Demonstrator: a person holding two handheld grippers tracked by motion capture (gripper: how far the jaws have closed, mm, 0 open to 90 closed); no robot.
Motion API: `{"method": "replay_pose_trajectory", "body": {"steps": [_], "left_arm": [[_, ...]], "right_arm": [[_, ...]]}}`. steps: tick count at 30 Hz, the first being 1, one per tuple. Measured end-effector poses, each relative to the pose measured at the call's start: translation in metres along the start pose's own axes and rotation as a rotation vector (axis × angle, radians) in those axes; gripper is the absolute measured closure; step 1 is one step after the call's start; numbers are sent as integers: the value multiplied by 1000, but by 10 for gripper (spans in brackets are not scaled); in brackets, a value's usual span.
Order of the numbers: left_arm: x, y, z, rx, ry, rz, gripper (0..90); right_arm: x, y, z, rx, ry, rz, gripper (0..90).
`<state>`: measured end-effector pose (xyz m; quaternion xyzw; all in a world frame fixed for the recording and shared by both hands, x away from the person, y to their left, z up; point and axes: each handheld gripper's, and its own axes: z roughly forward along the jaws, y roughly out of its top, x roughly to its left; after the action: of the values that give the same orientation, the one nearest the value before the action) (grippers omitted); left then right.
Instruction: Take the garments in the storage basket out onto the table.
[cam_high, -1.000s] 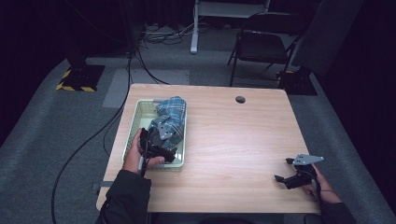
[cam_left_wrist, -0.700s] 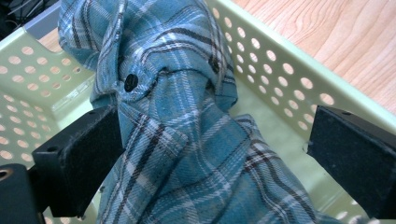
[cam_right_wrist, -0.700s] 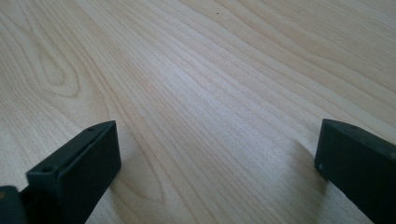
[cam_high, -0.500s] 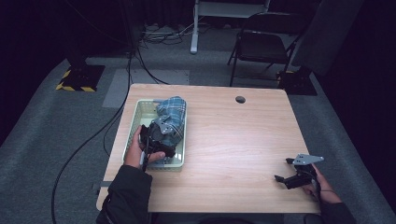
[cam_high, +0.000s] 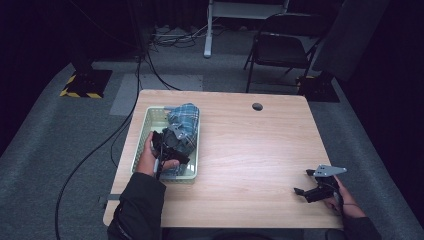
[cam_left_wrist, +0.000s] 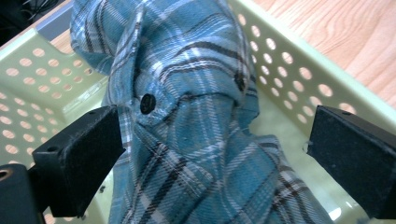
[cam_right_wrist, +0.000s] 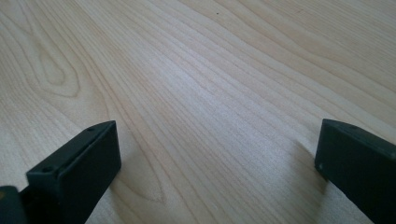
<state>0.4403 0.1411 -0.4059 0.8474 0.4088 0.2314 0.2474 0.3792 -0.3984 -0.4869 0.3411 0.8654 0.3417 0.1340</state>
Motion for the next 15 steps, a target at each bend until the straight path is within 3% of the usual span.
{"method": "replay_pose_trajectory", "body": {"steps": [15], "left_arm": [[5,3,18,25,-26,-47,28]], "right_arm": [[0,0,0,0,1,0,2]]}}
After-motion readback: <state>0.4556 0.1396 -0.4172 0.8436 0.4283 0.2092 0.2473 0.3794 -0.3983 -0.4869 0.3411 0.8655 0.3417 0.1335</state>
